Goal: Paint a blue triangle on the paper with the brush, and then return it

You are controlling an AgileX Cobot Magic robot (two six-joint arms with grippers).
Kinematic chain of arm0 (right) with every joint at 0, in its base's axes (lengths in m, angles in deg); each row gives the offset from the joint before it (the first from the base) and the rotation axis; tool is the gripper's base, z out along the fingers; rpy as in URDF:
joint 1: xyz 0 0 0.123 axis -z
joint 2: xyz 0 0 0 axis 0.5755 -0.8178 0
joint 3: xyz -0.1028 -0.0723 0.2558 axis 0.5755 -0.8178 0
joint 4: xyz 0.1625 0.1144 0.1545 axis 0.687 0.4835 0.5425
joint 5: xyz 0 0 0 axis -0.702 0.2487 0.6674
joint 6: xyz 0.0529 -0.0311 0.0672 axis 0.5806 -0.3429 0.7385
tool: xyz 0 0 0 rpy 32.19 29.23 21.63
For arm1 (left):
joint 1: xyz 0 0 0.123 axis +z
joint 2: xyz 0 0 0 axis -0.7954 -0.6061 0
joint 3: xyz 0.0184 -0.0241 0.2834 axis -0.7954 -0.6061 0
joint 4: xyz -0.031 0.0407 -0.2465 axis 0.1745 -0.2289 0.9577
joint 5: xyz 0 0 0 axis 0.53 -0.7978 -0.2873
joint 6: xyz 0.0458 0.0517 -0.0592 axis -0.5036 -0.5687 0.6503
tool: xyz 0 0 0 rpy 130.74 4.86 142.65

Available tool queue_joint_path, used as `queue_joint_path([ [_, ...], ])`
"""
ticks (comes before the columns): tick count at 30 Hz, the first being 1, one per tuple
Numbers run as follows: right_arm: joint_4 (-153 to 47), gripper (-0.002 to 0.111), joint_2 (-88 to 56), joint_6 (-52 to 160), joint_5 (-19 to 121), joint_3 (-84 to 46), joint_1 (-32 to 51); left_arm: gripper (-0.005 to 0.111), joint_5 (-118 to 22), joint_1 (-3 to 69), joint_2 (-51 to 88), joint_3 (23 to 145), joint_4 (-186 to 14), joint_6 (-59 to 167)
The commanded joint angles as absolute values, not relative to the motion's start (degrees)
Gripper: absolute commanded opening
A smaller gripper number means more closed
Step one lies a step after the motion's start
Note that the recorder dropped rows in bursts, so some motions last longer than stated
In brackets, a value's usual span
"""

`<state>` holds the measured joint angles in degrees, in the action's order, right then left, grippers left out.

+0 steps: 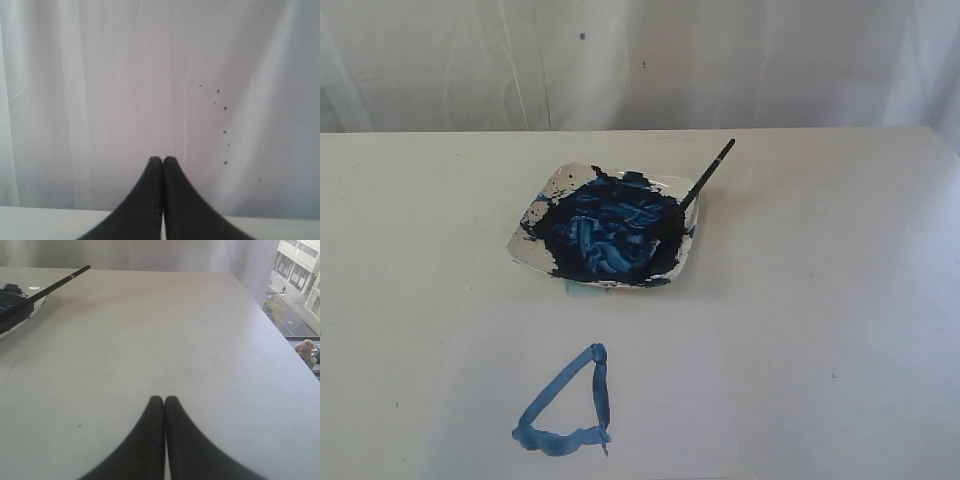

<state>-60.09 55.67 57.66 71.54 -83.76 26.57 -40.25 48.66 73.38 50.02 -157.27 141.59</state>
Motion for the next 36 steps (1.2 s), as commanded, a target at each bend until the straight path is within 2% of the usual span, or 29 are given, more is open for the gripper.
queue_joint_path([
  [1, -60.11, 0.000, 56.05, 57.94, 70.95, -83.90, 26.35, 0.000, -42.11, 48.55, 73.70, 46.71, -126.38, 103.14],
  [6, -60.11, 0.000, 56.05, 57.94, 70.95, -83.90, 26.35, 0.000, -54.06, 48.55, 73.70, 43.03, -91.98, 66.19],
  [9, -60.11, 0.000, 56.05, 57.94, 70.95, -83.90, 26.35, 0.000, -57.84, 48.55, 73.70, 41.06, -84.66, 55.50],
  [36, -60.11, 0.000, 56.05, 57.94, 70.95, -83.90, 26.35, 0.000, -64.38, 48.55, 73.70, 37.60, -83.44, 55.53],
])
